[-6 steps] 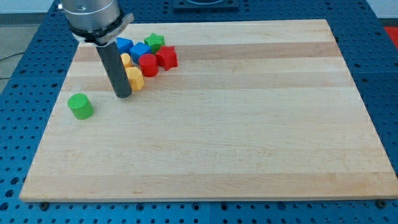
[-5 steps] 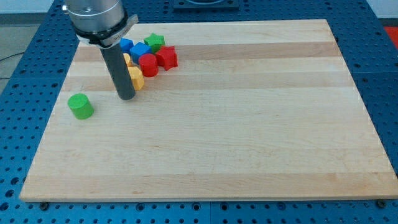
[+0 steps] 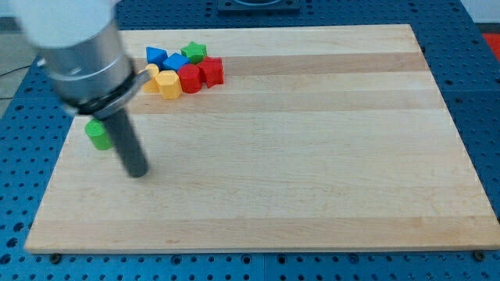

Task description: Move green circle into the blue triangle

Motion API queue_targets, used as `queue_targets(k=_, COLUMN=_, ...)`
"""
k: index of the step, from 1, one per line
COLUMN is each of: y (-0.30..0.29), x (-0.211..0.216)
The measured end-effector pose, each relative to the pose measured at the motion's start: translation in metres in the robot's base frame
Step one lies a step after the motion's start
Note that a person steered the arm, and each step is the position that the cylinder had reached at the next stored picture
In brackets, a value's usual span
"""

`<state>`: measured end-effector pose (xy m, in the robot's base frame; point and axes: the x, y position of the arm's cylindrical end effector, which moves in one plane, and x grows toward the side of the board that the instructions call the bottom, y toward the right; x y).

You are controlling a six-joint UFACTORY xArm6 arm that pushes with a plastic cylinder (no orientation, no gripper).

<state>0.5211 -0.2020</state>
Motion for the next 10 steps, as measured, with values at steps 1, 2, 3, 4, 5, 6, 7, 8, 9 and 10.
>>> queue_targets(k=1, y=-0.054, x=-0.033)
queue_targets(k=2, y=-0.058, x=-0.060)
queue_targets(k=3, y=-0.062, x=-0.095)
queue_targets(k=4, y=-0.053, x=-0.068)
queue_targets(k=5, y=-0.020, x=-0.052)
queue_targets(k=6, y=-0.018, x=-0.083)
queue_targets(k=7, y=-0.018, x=-0.120)
queue_targets(k=8, y=-0.016, x=-0.128)
queue_targets(k=9, y=-0.016, x=-0.157)
queue_targets(k=10, y=-0.020, x=-0.157)
